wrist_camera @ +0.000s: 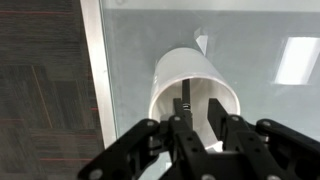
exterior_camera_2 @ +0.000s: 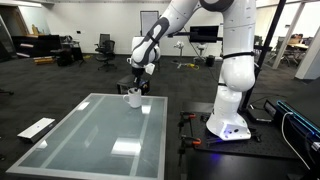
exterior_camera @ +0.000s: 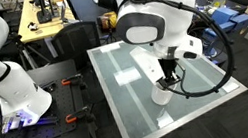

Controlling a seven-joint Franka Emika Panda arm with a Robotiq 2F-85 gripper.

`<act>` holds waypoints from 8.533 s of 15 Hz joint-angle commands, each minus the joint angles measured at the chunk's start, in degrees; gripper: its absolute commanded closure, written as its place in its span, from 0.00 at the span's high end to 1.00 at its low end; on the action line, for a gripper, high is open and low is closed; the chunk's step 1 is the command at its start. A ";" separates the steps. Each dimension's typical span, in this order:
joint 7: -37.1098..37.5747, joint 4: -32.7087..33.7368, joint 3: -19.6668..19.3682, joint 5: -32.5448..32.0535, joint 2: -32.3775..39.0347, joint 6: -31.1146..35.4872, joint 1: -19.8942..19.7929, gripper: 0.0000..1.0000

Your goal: Remove the black pen from the mug and place it on the left side of the table

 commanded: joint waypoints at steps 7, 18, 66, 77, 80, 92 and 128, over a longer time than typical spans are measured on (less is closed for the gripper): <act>1.56 3.13 1.48 -0.52 4.20 0.94 -1.13 0.32; 0.66 3.72 3.85 -0.03 6.61 7.11 -2.52 0.31; -23.58 -8.17 5.47 27.45 -18.50 15.45 10.63 0.03; -18.10 -6.04 7.86 20.85 -12.72 10.88 10.58 0.03; -14.71 -5.06 8.81 17.37 -10.99 10.82 11.00 0.03; -0.58 2.69 12.67 4.57 -2.49 10.00 14.69 0.03; 34.93 39.06 12.15 -5.22 28.09 -32.48 18.65 0.68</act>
